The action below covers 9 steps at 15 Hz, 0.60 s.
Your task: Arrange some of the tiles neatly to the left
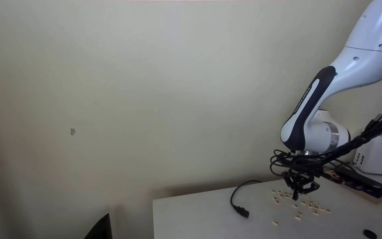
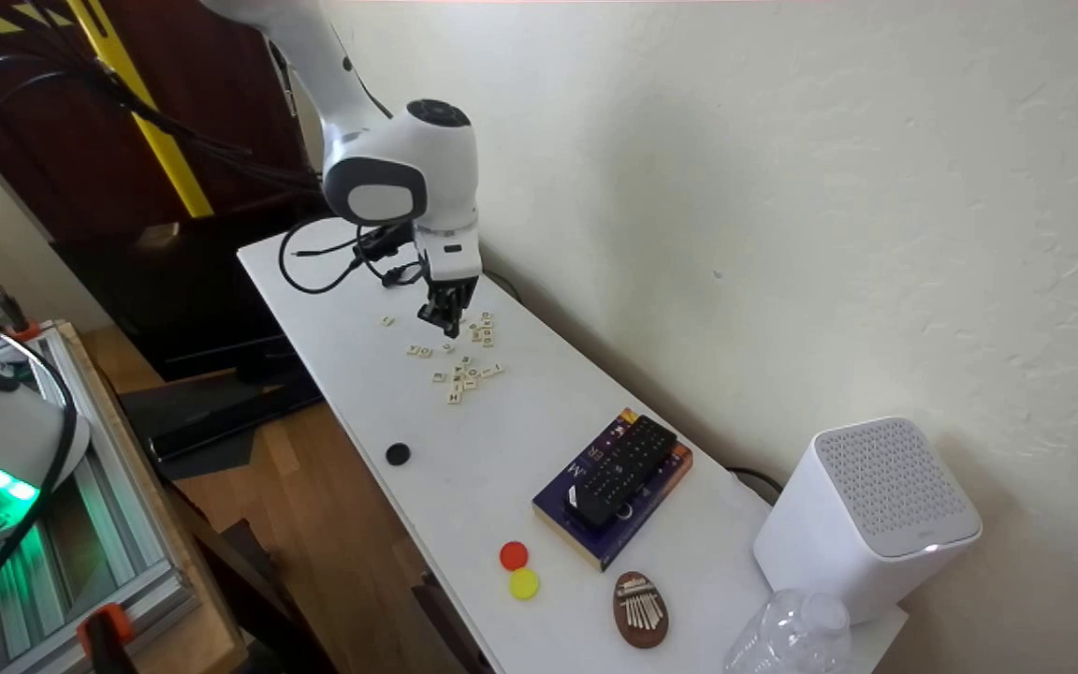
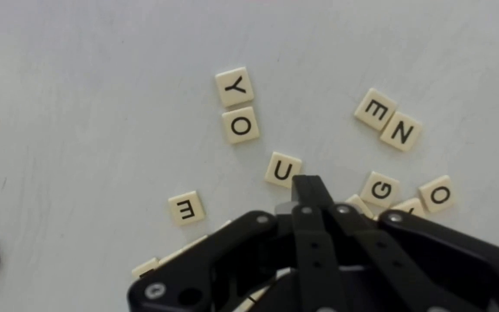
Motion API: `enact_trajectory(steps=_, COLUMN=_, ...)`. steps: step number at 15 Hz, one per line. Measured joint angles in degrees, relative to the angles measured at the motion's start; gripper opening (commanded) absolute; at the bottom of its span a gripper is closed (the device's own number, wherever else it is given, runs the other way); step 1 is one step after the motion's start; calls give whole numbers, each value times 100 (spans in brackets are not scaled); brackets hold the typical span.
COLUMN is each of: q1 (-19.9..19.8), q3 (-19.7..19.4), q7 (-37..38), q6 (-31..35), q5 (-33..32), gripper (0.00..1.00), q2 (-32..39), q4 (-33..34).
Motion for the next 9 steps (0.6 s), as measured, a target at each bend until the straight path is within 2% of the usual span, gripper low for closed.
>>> enact_trajectory(steps=5, q1=379, q3=-281, q7=-613, q6=114, q5=-497, gripper=0, q2=47, q4=-60)
enact_trajectory(steps=9, q1=604, q3=-425, q7=-992, q6=378, q5=-621, gripper=0, q2=141, q4=-65)
